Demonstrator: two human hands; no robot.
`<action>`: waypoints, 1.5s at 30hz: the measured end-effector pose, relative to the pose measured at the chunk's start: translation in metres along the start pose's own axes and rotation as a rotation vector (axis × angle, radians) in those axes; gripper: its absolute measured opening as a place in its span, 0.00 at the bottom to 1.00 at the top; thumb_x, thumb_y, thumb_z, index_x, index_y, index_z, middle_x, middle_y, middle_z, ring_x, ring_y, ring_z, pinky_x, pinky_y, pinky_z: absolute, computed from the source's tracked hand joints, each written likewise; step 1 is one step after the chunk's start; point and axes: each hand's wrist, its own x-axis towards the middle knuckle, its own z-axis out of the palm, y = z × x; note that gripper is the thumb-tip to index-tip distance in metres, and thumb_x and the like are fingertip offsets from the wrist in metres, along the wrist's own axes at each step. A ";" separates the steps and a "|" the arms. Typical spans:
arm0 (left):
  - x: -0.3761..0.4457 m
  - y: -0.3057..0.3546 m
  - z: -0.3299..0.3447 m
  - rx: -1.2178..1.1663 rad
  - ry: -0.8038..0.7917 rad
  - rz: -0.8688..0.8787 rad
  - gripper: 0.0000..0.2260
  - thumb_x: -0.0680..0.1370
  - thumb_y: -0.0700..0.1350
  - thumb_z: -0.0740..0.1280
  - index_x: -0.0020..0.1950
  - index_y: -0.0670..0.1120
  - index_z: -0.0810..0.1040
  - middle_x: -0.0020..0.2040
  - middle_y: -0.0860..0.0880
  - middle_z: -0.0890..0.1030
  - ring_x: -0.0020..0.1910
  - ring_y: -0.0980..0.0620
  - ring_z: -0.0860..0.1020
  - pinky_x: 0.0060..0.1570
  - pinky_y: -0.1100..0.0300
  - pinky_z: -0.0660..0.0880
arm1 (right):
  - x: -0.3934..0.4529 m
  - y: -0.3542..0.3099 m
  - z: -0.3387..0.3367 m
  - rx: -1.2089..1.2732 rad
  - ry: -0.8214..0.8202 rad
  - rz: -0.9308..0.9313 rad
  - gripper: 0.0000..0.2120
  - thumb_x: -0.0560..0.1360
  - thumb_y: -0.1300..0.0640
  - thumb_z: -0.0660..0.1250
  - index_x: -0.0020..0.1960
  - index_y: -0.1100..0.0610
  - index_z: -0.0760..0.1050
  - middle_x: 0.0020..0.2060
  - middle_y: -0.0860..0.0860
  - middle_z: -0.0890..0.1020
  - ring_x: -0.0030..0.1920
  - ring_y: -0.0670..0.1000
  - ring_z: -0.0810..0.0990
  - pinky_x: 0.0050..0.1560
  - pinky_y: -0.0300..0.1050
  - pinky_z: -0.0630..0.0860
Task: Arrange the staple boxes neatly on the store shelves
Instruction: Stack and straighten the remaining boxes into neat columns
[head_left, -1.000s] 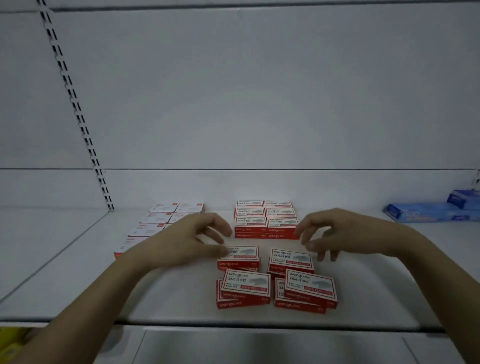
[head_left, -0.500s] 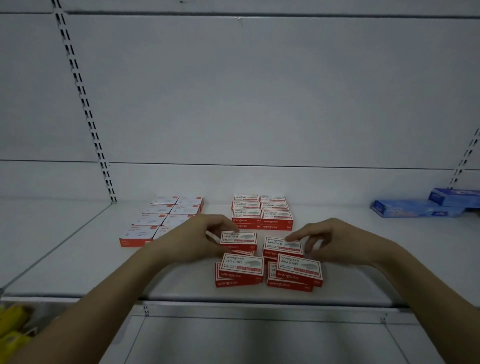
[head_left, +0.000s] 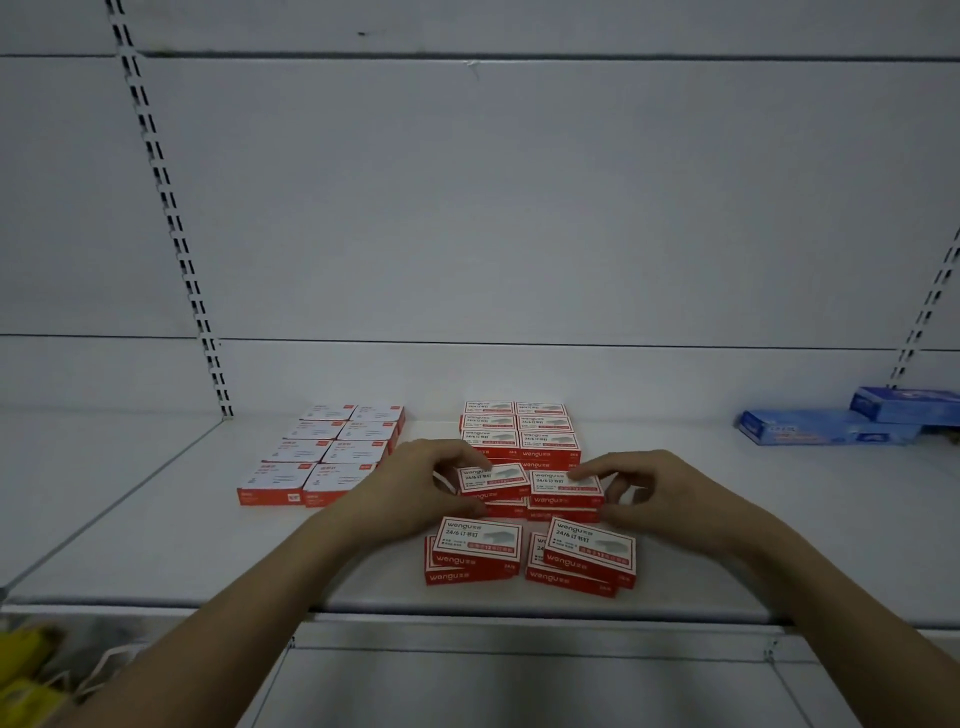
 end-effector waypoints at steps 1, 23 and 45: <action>0.001 0.001 0.002 -0.002 0.003 -0.002 0.17 0.72 0.49 0.74 0.59 0.58 0.77 0.55 0.59 0.79 0.49 0.59 0.80 0.49 0.62 0.80 | 0.001 0.001 0.001 0.009 0.023 0.010 0.17 0.75 0.61 0.69 0.56 0.40 0.77 0.52 0.43 0.80 0.47 0.44 0.81 0.41 0.37 0.80; 0.010 -0.002 0.017 0.142 0.289 -0.021 0.17 0.72 0.47 0.74 0.61 0.54 0.80 0.51 0.55 0.71 0.48 0.57 0.75 0.54 0.61 0.76 | 0.029 0.002 0.036 -0.357 0.336 -0.071 0.18 0.77 0.55 0.68 0.66 0.47 0.74 0.49 0.46 0.71 0.48 0.44 0.71 0.49 0.31 0.66; 0.001 0.001 0.014 -0.127 0.345 -0.132 0.14 0.74 0.45 0.73 0.58 0.51 0.78 0.54 0.54 0.77 0.46 0.57 0.79 0.41 0.66 0.78 | 0.017 -0.002 0.034 -0.123 0.280 -0.010 0.15 0.81 0.50 0.59 0.66 0.40 0.70 0.52 0.47 0.78 0.50 0.45 0.79 0.46 0.36 0.77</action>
